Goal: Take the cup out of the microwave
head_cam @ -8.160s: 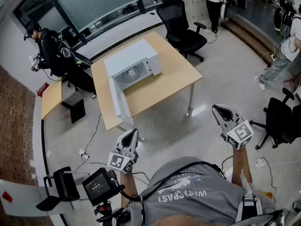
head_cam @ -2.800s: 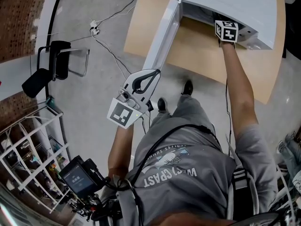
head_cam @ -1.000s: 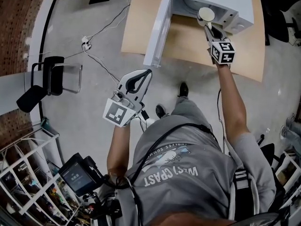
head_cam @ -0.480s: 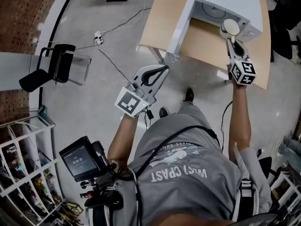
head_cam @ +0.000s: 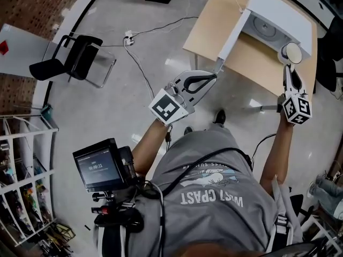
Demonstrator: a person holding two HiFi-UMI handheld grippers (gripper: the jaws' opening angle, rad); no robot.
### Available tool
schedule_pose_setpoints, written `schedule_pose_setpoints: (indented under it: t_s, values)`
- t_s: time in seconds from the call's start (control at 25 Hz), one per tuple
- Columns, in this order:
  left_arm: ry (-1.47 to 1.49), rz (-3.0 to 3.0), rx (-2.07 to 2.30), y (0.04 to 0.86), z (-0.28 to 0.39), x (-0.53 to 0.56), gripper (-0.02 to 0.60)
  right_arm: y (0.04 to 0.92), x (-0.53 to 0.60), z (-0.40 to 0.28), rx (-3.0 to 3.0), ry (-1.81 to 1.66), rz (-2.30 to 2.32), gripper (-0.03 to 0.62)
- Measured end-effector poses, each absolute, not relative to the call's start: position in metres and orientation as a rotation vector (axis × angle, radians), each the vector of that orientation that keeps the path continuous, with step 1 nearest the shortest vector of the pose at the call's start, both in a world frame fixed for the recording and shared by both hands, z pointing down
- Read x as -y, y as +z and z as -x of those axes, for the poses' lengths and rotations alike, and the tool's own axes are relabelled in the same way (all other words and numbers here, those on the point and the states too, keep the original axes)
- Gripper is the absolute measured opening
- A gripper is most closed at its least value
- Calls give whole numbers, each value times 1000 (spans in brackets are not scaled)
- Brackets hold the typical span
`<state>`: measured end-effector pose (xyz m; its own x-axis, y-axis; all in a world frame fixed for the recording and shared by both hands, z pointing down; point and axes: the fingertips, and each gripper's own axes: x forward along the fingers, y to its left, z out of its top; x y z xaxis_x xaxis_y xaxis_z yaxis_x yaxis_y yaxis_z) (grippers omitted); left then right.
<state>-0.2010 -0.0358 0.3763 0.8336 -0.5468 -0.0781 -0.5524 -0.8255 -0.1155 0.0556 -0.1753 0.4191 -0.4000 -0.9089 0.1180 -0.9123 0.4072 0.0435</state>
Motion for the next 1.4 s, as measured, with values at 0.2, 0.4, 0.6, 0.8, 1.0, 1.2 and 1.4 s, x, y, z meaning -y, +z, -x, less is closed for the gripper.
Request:
schedule_pose_setpoints:
  t_s: [0.2,0.4,0.6,0.8,1.0,1.2,1.4]
  values:
    - [137,2882,-831,349,240,15,41,372,130,-26,2519,-13,-1691,72]
    - [223,2890,-807,345,249,2,41,365,101,-24,2515,-7,-1746,72]
    - [246,2925,-738,343,242,-8,41,350,65,-36,2510,-6,-1812,72]
    - [238,2948,-682,343,235,-16,41,335,20,-47,2493,-29,-1852,72]
    - [243,2971,-618,339,228,-15,43,316,-20,-56,2480,-39,-1901,72]
    - [235,2985,-561,336,202,1,41,306,-49,-79,2463,-25,-1922,72]
    - [202,2974,-543,331,176,14,41,297,-71,-107,2443,4,-1922,72]
